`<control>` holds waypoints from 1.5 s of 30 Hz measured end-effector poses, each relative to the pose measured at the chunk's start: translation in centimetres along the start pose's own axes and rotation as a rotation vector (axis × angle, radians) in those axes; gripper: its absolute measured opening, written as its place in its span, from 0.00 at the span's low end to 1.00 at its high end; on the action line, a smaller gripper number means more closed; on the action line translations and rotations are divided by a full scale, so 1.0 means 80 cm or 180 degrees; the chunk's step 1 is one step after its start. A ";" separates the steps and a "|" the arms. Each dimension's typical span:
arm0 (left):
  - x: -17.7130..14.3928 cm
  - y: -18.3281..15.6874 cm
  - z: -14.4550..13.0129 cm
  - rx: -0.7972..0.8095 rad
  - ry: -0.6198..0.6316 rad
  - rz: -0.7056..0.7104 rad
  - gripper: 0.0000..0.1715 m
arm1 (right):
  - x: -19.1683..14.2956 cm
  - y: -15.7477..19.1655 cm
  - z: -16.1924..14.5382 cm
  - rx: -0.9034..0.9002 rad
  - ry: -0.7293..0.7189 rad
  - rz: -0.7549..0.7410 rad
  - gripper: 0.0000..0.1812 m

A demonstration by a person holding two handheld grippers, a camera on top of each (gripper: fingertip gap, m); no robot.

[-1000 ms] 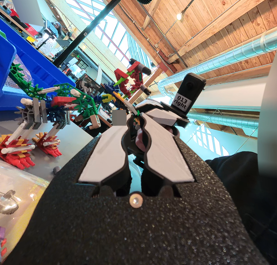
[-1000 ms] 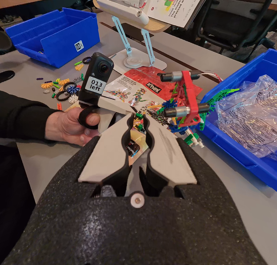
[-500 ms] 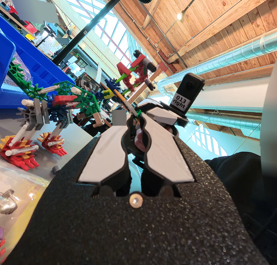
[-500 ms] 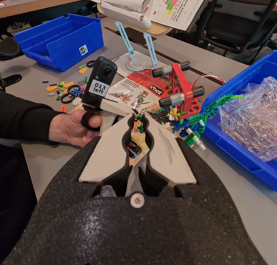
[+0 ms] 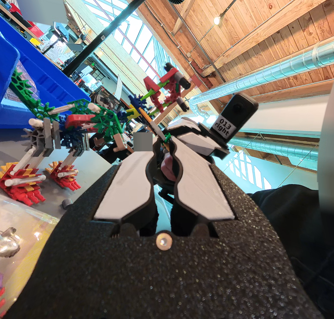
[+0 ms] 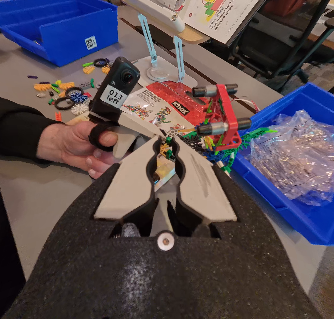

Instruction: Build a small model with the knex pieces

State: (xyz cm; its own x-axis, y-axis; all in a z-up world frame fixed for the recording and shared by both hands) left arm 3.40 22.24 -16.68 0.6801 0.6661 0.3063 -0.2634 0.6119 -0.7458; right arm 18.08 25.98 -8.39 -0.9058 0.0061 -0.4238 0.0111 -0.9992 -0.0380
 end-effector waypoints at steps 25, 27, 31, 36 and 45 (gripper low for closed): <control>0.002 -0.003 0.006 -0.0119 0.0068 -0.0102 0.12 | 0.006 0.016 0.000 -0.0859 0.0377 -0.0591 0.07; 0.002 -0.004 0.006 -0.0117 0.0065 -0.0105 0.12 | 0.005 0.017 0.001 -0.0918 0.0390 -0.0615 0.07; 0.002 -0.003 0.006 -0.0130 0.0071 -0.0107 0.10 | 0.005 0.020 0.002 -0.1036 0.0419 -0.0645 0.06; 0.003 -0.003 0.007 -0.0127 0.0088 -0.0081 0.08 | 0.004 0.020 0.002 -0.1068 0.0434 -0.0641 0.05; 0.003 -0.003 0.007 -0.0096 0.0101 -0.0070 0.08 | 0.003 0.022 0.003 -0.1202 0.0472 -0.0722 0.03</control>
Point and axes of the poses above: each gripper's, where its closed fingertips meet, x out along the fingers, z out of its top, y = z × x across the jaws, the point moved 10 cm from there along -x, back along the fingers, and after that the axes turned 9 degrees about z, right-handed, at the moved point
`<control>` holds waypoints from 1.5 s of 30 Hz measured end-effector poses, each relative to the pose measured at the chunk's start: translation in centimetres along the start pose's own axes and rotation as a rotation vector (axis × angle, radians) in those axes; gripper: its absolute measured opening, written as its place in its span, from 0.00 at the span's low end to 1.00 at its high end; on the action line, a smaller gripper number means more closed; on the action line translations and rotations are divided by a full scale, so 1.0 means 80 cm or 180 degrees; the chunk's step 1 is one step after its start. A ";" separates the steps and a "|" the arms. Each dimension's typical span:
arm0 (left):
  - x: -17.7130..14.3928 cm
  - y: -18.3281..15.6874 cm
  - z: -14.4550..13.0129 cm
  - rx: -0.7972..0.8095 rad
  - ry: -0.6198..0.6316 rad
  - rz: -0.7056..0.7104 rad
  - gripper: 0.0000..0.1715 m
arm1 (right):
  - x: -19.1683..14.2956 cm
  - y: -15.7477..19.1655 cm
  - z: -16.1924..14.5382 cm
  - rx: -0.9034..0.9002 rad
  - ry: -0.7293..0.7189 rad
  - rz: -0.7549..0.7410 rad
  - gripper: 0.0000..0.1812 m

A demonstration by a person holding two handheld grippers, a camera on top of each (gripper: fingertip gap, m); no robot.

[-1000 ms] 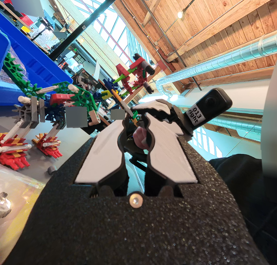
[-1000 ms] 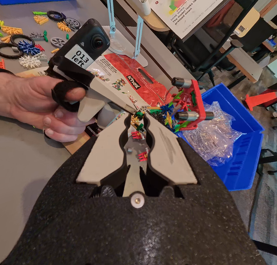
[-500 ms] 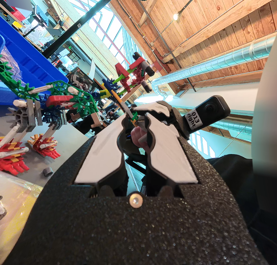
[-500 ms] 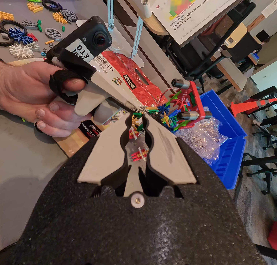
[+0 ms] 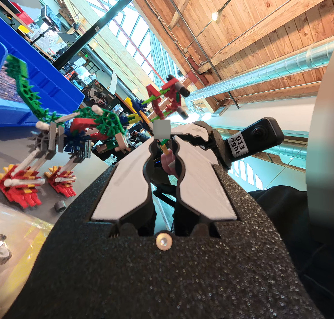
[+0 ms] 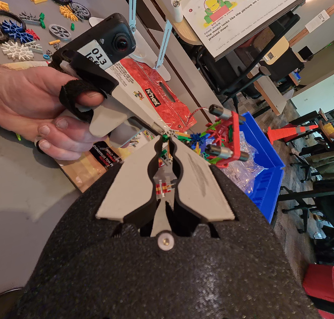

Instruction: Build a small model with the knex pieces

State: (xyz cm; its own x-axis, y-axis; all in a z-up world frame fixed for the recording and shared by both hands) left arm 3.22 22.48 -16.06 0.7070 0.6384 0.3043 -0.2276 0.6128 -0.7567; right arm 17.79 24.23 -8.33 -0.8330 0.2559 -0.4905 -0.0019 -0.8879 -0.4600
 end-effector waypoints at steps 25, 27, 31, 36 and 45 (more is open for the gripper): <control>-0.003 -0.003 0.009 -0.0013 0.0001 -0.0022 0.09 | -0.004 0.005 -0.009 -0.0795 0.0241 -0.0178 0.08; -0.002 -0.003 0.008 -0.0064 0.0049 -0.0070 0.08 | -0.008 0.002 -0.008 -0.0761 0.0193 -0.0149 0.07; -0.004 -0.004 0.013 0.0107 0.0119 0.0067 0.10 | -0.014 -0.005 -0.009 -0.0686 0.0092 -0.0024 0.06; -0.027 -0.029 0.042 0.1238 0.0131 0.0433 0.11 | -0.022 -0.013 -0.011 -0.0792 -0.0012 0.0120 0.05; 0.003 -0.070 0.062 0.3132 0.1340 0.0211 0.21 | -0.025 -0.011 -0.020 -0.1103 -0.0129 0.0403 0.05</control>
Point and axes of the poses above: each gripper's, where its closed fingertips meet, x out along the fingers, z out of its top, y = z × x across the jaws, the point moved 10 cm from there along -x, back along the fingers, and after that the axes turned 9 degrees about z, right-handed, at the moved point
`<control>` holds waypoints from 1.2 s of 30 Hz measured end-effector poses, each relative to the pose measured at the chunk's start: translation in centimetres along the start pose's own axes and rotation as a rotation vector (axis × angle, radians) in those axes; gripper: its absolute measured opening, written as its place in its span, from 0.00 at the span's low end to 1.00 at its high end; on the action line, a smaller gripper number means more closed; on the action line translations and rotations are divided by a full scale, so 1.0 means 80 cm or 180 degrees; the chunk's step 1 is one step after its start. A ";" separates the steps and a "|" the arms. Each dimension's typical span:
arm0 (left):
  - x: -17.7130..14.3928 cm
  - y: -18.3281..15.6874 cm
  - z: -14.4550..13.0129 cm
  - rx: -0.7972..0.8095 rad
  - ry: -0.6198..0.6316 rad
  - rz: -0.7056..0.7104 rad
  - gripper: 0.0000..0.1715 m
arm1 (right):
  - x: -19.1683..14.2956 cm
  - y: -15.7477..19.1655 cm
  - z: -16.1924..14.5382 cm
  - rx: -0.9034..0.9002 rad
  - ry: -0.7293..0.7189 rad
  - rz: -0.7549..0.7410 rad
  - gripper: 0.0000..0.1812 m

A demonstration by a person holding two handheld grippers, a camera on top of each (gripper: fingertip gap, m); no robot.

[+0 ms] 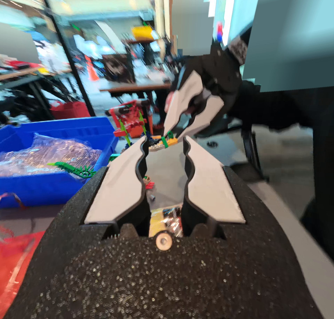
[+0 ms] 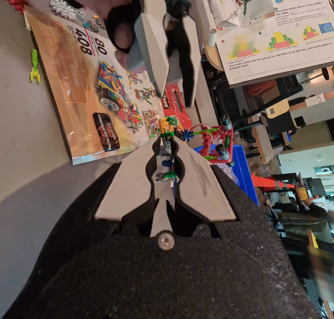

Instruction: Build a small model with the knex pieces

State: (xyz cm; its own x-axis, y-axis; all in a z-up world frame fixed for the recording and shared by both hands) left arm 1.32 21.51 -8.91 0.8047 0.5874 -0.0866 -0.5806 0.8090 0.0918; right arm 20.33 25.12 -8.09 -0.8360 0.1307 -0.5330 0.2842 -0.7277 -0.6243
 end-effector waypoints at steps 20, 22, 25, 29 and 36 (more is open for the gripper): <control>0.040 0.031 -0.005 -0.0115 0.0482 -0.1164 0.10 | -0.002 0.002 -0.009 -0.0262 -0.0124 0.0050 0.04; 0.041 0.031 -0.006 -0.0193 0.0429 -0.1242 0.09 | -0.003 0.002 -0.010 -0.0276 -0.0143 0.0062 0.04; 0.042 0.034 -0.008 -0.0257 0.0356 -0.1283 0.08 | -0.004 0.001 -0.010 -0.0267 -0.0156 0.0054 0.04; 0.044 0.034 -0.008 -0.0282 0.0270 -0.1304 0.07 | -0.006 -0.002 -0.012 -0.0235 -0.0185 0.0054 0.04; 0.047 0.036 -0.010 -0.0237 0.0050 -0.1200 0.07 | -0.009 -0.008 -0.015 -0.0161 -0.0200 0.0022 0.04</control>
Point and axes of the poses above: each gripper's, where its closed fingertips meet, x out along the fingers, z out of its top, y = z × x across the jaws, the point moved 10 cm from there along -x, back along the fingers, and after that the axes turned 9 degrees about z, right-handed, at the moved point
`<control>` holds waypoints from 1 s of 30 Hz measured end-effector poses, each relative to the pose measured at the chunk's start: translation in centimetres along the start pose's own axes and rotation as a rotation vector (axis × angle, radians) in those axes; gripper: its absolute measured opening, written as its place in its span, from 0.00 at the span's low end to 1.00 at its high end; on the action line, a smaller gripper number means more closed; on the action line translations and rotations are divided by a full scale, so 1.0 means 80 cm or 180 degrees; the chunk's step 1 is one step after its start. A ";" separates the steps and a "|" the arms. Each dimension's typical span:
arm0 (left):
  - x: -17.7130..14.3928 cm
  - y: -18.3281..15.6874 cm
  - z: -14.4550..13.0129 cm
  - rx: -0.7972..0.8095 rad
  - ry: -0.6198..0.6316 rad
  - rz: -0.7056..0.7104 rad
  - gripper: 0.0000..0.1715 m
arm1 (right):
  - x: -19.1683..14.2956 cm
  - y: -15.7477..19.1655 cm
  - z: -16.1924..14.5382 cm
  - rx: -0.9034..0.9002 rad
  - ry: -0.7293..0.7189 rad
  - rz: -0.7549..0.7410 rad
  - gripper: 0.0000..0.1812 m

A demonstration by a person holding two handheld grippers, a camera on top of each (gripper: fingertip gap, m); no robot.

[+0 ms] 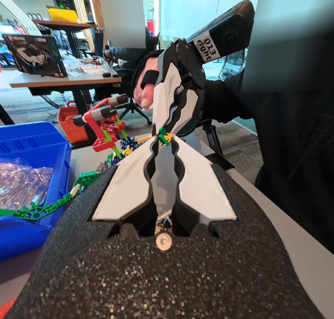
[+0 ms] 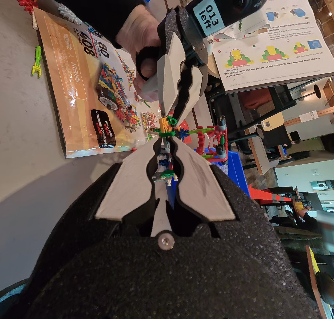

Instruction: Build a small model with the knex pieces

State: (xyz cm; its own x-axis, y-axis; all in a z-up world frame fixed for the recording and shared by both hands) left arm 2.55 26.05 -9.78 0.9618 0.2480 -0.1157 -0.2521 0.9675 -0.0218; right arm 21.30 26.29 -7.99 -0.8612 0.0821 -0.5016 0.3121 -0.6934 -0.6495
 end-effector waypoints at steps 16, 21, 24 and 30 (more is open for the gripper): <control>0.004 -0.006 0.000 0.0445 -0.0238 0.0443 0.06 | -0.004 -0.011 -0.007 0.0211 -0.0056 0.0003 0.04; 0.002 -0.008 0.004 0.0631 -0.0290 0.0629 0.03 | -0.005 -0.013 -0.007 0.0238 -0.0086 -0.0018 0.04; 0.001 -0.006 0.005 0.0566 -0.0281 0.0636 0.03 | -0.004 -0.013 -0.007 0.0240 -0.0078 -0.0033 0.04; -0.009 -0.005 0.009 0.0577 -0.0152 0.0721 0.15 | -0.005 -0.012 -0.006 0.0170 -0.0046 -0.0094 0.04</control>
State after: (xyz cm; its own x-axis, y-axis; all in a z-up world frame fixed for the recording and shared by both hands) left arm 2.02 25.50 -8.98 0.8882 0.4567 -0.0505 -0.4421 0.8793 0.1774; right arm 21.50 27.30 -7.43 -0.8755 0.0931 -0.4742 0.2650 -0.7281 -0.6321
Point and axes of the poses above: each gripper's, where its closed fingertips meet, x out along the fingers, z out of its top, y = z × x across the jaws, the point moved 10 cm from there along -x, back along the fingers, and after that the axes turned 9 degrees about z, right-handed, at the moved point
